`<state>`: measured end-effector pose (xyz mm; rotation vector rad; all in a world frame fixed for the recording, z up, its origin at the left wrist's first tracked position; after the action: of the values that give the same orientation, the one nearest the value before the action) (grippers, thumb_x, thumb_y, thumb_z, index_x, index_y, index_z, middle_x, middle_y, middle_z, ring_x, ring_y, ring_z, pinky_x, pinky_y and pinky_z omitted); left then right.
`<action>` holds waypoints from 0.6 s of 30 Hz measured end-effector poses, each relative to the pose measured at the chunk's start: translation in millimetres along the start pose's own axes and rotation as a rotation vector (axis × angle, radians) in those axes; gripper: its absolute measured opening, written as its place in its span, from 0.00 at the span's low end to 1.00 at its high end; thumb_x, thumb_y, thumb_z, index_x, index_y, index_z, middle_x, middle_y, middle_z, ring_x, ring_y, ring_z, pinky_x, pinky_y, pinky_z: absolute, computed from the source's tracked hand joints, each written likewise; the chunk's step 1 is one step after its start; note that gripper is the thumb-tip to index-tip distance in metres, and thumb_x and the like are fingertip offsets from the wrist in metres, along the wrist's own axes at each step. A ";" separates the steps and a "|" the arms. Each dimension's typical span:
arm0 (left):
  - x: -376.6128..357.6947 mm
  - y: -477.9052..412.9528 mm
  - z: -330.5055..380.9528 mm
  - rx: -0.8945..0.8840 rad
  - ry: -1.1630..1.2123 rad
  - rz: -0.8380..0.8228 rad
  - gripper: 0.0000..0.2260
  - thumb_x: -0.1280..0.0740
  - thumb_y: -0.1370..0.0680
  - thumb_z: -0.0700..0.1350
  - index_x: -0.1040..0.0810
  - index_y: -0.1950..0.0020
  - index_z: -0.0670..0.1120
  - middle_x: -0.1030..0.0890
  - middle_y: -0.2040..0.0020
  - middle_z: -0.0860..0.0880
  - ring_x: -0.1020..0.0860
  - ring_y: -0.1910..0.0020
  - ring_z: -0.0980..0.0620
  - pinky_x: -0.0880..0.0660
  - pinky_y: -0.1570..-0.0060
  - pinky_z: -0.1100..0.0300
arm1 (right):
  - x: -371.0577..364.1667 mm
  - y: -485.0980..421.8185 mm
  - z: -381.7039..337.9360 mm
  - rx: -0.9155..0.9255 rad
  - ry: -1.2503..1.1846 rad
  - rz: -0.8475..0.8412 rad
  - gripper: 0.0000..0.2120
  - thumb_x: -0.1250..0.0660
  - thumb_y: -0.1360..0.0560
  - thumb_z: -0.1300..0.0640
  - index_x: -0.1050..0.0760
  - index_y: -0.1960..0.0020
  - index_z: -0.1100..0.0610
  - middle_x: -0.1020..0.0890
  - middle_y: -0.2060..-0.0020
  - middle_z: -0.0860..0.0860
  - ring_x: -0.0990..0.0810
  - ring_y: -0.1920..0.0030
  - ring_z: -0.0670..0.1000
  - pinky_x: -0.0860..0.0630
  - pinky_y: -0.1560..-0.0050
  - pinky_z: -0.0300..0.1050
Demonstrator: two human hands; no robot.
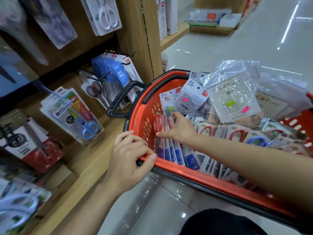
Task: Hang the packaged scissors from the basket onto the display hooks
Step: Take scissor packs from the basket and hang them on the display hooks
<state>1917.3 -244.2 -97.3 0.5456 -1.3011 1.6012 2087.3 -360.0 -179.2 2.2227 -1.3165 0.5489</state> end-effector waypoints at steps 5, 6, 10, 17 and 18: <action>-0.2 1.6 -1.8 0.000 0.005 -0.048 0.13 0.36 0.20 0.55 0.16 0.59 0.55 0.18 0.59 0.60 0.22 0.50 0.60 0.39 0.29 0.58 | 6.9 -10.0 12.5 -0.035 -0.187 -0.055 0.36 0.15 0.41 0.58 0.24 0.35 0.56 0.14 0.53 0.51 0.14 0.52 0.54 0.17 0.50 0.50; -0.4 1.4 -2.4 0.002 0.009 -0.063 0.13 0.37 0.20 0.56 0.15 0.59 0.55 0.18 0.58 0.61 0.22 0.50 0.60 0.39 0.28 0.59 | 13.6 -10.0 14.6 -0.023 -0.244 -0.065 0.33 0.16 0.39 0.62 0.24 0.37 0.56 0.14 0.53 0.51 0.14 0.52 0.54 0.18 0.51 0.48; 1.2 -7.3 -1.3 0.007 0.049 -0.092 0.11 0.35 0.22 0.57 0.15 0.57 0.56 0.17 0.56 0.62 0.21 0.49 0.62 0.33 0.33 0.50 | 49.7 -2.9 2.9 0.144 -0.344 -0.074 0.30 0.16 0.35 0.65 0.23 0.37 0.55 0.14 0.49 0.48 0.14 0.49 0.46 0.20 0.46 0.41; 3.4 -88.9 8.3 -0.020 -0.120 -0.255 0.43 0.23 0.29 0.59 0.38 0.18 0.52 0.34 0.21 0.51 0.34 0.24 0.49 0.34 0.28 0.50 | 55.6 17.4 -11.3 0.391 -0.132 -0.064 0.26 0.16 0.35 0.59 0.25 0.43 0.48 0.21 0.51 0.44 0.23 0.52 0.36 0.29 0.51 0.34; -5.8 -99.0 6.6 0.000 -0.184 -0.383 0.50 0.22 0.30 0.61 0.45 0.16 0.53 0.37 0.19 0.51 0.36 0.22 0.49 0.34 0.26 0.48 | 52.2 20.0 -11.0 0.410 -0.111 -0.074 0.26 0.16 0.35 0.60 0.26 0.45 0.45 0.22 0.53 0.42 0.25 0.54 0.33 0.31 0.52 0.30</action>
<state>2004.8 -256.1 -51.8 0.9010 -1.2401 1.2559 2092.2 -397.5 -136.6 2.6558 -1.2575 0.7303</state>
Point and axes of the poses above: each hand's wrist, its own y-axis away from the middle knuckle, its own x-axis out of the back of the hand, z = x × y, the point moved 7 cm from there along -y, towards the middle knuckle
